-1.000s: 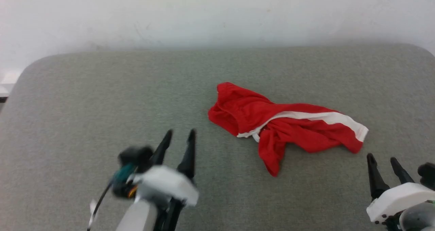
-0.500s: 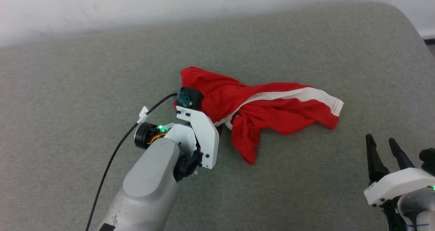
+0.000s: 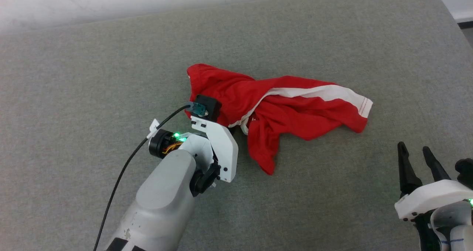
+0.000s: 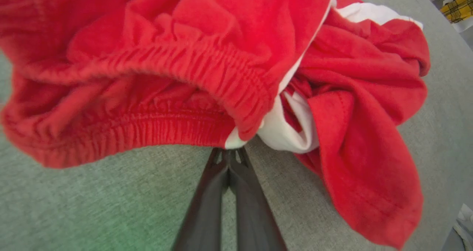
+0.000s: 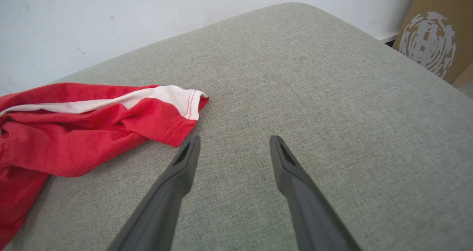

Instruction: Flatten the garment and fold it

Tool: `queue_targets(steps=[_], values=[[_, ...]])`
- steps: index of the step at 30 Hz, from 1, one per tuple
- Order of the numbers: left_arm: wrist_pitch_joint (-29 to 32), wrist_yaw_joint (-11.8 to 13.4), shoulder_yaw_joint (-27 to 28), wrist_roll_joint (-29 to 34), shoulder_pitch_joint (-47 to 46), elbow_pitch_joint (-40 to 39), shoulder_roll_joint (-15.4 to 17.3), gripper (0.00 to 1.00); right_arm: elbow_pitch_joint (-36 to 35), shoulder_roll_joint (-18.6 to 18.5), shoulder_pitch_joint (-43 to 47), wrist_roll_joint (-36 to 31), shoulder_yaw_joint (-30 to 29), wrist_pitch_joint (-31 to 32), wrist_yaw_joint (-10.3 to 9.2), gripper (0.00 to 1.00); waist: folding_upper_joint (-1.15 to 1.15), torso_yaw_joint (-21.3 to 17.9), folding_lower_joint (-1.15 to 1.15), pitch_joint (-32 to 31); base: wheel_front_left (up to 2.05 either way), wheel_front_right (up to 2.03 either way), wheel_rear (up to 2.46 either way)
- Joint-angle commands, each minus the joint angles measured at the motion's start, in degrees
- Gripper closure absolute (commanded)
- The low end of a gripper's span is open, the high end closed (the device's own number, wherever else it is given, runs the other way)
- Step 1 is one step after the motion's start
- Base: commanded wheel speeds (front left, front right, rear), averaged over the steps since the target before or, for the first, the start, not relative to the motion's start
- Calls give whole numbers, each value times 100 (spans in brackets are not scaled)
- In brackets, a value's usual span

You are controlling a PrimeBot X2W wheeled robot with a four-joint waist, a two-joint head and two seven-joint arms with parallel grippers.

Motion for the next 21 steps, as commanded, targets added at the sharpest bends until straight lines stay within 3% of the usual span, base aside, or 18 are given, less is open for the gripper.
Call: queue_targets(steps=[1,7,12,16,21], values=[[-54,-32,-27,-39,-122,24,-8,100,11,13,-67,-28,8,-25,-5,0,0,70,-1,-45,0,0,0],[-495,-45,37,-234,-230,-52,-31,100,51,14,-11,-93,6,-5,-5,0,0,341,-1,-198,0,0,0],[-838,84,364,-478,-143,-419,62,100,94,14,95,-101,28,15,-5,0,0,599,-1,-394,0,0,0],[-1010,362,750,-703,361,-994,325,100,136,14,169,-91,103,29,-5,0,0,775,-1,-579,0,0,0],[-850,871,1100,-940,1658,-1730,687,100,179,14,261,-73,173,42,-5,0,0,926,-1,-749,0,0,0]])
